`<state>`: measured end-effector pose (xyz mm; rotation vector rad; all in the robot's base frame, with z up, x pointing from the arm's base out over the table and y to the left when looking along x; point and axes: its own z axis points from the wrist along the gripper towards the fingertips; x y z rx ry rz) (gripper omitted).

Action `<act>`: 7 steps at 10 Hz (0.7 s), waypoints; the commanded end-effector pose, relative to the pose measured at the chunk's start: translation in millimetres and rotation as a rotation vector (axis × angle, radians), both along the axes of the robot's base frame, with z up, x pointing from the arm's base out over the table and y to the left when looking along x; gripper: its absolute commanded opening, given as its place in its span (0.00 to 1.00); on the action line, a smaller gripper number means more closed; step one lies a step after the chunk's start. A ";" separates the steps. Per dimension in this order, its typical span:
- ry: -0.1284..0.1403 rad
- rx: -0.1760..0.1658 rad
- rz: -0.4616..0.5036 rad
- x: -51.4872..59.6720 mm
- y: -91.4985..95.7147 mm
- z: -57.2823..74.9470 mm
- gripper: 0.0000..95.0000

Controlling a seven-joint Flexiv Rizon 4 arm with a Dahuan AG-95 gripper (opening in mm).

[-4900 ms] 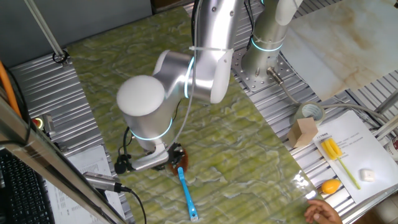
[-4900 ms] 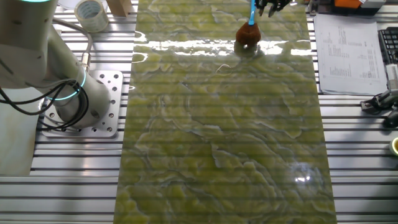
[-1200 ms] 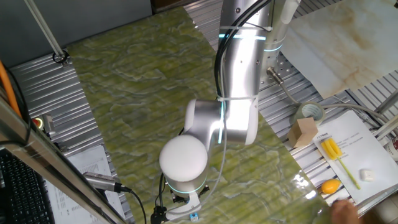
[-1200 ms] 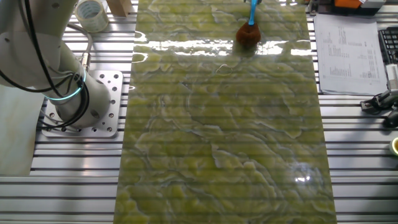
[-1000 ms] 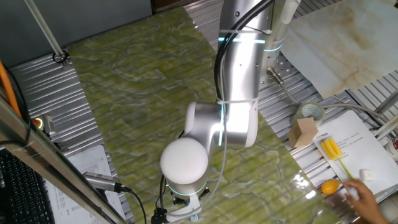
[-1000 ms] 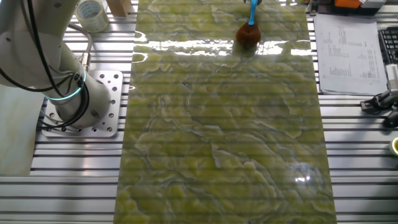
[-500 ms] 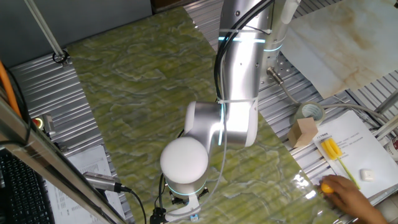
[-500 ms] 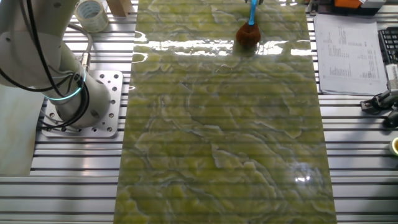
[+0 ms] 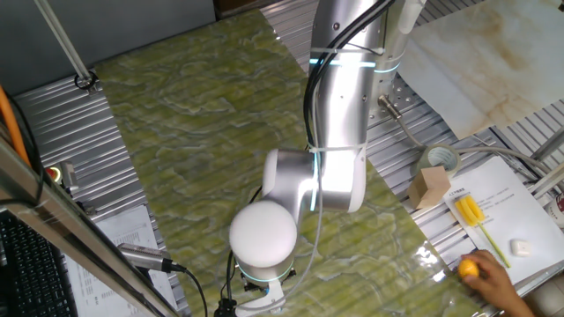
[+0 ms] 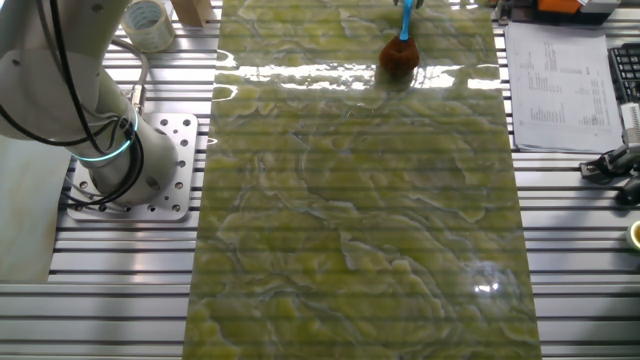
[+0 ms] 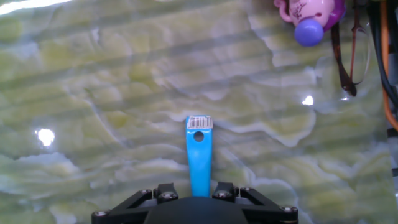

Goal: Scrub the table with a brush

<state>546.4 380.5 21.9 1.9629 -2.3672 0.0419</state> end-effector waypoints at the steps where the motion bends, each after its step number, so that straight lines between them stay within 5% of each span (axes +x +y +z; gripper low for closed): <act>1: 0.000 -0.001 -0.002 0.5 1.1 -2.2 0.40; 5: -0.007 0.000 0.001 -0.2 1.2 -4.4 0.40; 6: -0.008 0.001 -0.001 -0.2 1.1 -4.4 0.20; 7: -0.010 0.002 -0.001 -0.2 1.0 -4.4 0.20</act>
